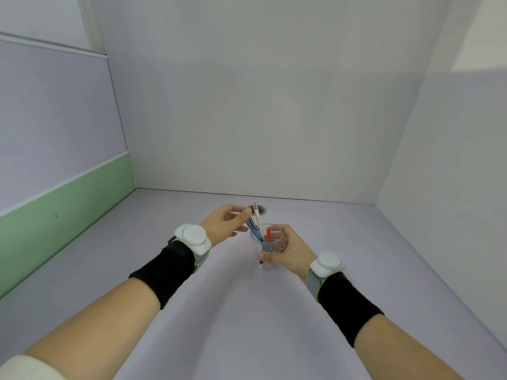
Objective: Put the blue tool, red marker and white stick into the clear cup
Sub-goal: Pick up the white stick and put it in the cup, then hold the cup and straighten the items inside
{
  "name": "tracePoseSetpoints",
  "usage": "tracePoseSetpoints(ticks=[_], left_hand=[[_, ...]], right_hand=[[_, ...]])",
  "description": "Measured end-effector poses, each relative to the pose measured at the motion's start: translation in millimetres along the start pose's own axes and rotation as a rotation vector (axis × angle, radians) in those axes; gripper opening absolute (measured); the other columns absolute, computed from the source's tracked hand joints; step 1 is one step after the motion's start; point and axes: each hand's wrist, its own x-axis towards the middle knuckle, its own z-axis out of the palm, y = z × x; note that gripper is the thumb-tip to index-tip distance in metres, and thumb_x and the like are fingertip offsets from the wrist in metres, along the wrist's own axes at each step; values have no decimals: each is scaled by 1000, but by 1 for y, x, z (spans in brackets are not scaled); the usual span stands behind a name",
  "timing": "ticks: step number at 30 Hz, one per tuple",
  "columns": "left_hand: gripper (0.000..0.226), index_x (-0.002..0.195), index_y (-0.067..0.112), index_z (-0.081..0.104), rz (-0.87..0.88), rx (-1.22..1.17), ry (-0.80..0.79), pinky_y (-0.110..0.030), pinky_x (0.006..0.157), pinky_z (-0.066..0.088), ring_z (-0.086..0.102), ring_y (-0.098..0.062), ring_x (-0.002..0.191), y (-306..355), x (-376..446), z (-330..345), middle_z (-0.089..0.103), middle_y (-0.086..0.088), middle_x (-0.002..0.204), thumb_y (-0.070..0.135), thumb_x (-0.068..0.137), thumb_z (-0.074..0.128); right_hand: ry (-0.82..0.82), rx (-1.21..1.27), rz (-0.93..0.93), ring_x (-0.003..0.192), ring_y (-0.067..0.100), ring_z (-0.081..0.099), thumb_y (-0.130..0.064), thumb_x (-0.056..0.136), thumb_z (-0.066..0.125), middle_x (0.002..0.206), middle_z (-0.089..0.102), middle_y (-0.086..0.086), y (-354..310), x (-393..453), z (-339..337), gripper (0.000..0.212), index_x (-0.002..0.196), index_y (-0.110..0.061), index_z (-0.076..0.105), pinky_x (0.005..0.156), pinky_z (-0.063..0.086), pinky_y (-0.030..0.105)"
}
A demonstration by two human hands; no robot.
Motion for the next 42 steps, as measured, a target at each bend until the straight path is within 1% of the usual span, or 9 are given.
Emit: tracePoseSetpoints(ticks=[2,6,11,17,20,24,32,35,42], left_hand=[[44,122,20,55,-9,2,-30,-26,85,54,72,-9,95,-4,-2,-1,71,2,112,48,88,60],[43,123,24,53,-10,21,-93,-30,92,53,70,-9,101,-16,-9,3,70,1,116,47,87,61],[45,129,24,52,10,76,-155,-32,99,50,65,-12,110,-32,-13,8,66,1,122,38,88,65],[44,126,26,52,28,139,-167,-17,91,50,61,2,105,-39,-13,12,64,8,117,35,86,69],[39,121,29,52,38,147,-151,-7,77,49,59,8,100,-41,-10,10,64,12,112,33,86,69],[43,125,28,52,62,174,-129,-9,80,47,62,-1,103,-46,-5,4,64,6,119,36,86,69],[32,117,31,50,68,171,-94,-8,85,46,59,5,100,-48,16,-15,61,20,108,26,90,65],[37,125,27,58,92,186,-84,-22,98,46,61,-4,110,-54,34,-25,66,10,121,34,90,64],[42,132,25,55,111,199,-71,-28,104,44,57,-8,120,-70,79,-47,63,4,127,35,92,60]], right_hand=[[11,0,6,111,17,62,-18,66,90,118,62,-8,-1,0,0,77,129,-21,47,90,52,28],[34,38,6,117,23,61,-18,64,91,125,63,0,2,2,1,78,128,-22,48,100,52,41],[27,49,-6,119,22,60,-16,67,90,126,63,2,1,2,4,76,128,-23,47,94,54,35],[6,26,-31,117,20,62,-25,64,91,125,64,-3,4,7,10,75,126,-29,48,101,52,44],[-2,15,-38,117,19,62,-26,65,91,127,62,-1,5,11,13,77,128,-28,47,100,52,41],[-44,3,-45,119,18,60,-24,69,88,129,61,-1,5,20,16,76,132,-28,46,98,52,34],[-131,43,-57,123,22,60,-19,77,82,136,57,4,3,53,17,71,138,-27,45,107,48,45],[-114,46,-63,123,25,60,-22,75,83,136,56,9,2,73,20,75,140,-25,46,106,48,47],[-119,41,-75,126,26,57,-15,81,79,131,56,-2,4,127,30,77,146,-21,39,106,48,45]])
